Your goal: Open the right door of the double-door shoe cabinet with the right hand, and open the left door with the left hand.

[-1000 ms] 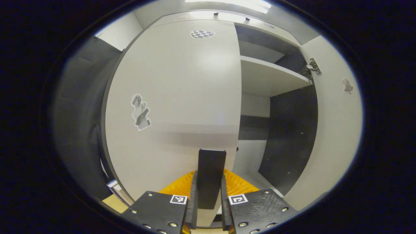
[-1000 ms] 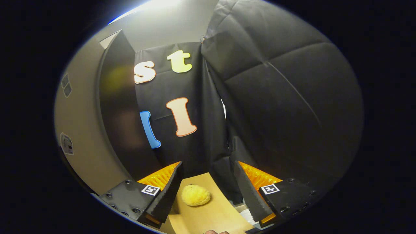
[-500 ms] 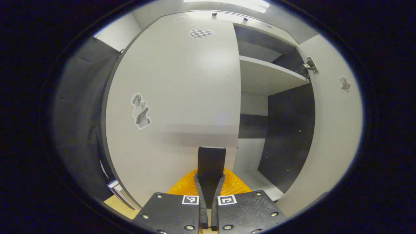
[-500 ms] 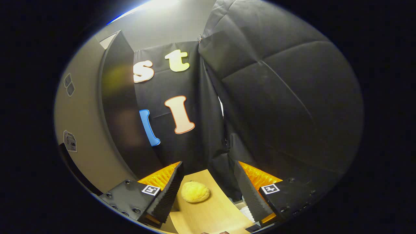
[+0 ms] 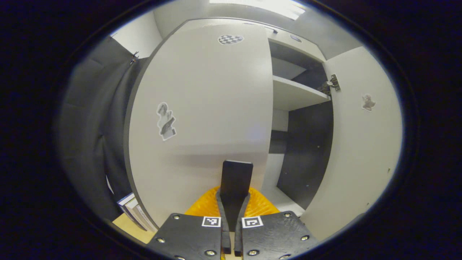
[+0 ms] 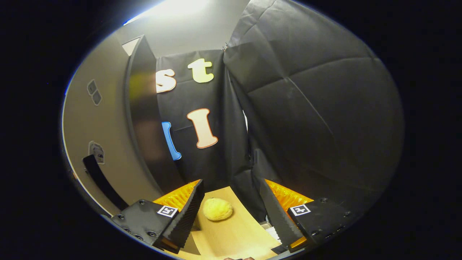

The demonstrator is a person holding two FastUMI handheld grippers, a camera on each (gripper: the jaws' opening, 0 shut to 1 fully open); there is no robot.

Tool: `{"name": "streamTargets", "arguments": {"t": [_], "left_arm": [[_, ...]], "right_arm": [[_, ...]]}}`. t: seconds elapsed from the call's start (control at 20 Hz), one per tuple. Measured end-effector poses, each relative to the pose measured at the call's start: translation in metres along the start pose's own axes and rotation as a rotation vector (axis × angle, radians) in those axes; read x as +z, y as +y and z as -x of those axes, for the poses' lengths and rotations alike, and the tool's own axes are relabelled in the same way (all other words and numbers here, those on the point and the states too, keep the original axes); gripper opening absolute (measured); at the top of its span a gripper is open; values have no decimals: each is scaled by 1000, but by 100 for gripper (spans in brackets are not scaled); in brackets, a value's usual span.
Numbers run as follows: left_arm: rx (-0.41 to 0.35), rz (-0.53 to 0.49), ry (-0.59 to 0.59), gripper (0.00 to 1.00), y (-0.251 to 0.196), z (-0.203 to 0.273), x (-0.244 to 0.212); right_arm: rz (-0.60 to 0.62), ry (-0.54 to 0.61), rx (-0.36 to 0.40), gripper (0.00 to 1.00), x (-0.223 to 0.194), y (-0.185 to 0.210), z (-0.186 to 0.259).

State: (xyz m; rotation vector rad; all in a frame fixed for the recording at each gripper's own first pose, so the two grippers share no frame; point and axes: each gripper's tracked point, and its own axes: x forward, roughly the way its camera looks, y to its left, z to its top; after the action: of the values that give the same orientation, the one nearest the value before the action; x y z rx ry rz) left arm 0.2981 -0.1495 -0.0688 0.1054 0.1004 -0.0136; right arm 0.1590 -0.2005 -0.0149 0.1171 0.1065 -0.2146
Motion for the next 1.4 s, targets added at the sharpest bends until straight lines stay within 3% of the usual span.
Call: {"name": "streamTargets", "arguments": {"t": [0.85, 1.4], "left_arm": [[-105, 20, -16, 6, 38, 77, -3], [-24, 40, -44, 5, 79, 98, 5]], "right_arm": [[-10, 1, -9, 92, -35, 54, 108], [32, 16, 62, 92, -47, 92, 127]]}}
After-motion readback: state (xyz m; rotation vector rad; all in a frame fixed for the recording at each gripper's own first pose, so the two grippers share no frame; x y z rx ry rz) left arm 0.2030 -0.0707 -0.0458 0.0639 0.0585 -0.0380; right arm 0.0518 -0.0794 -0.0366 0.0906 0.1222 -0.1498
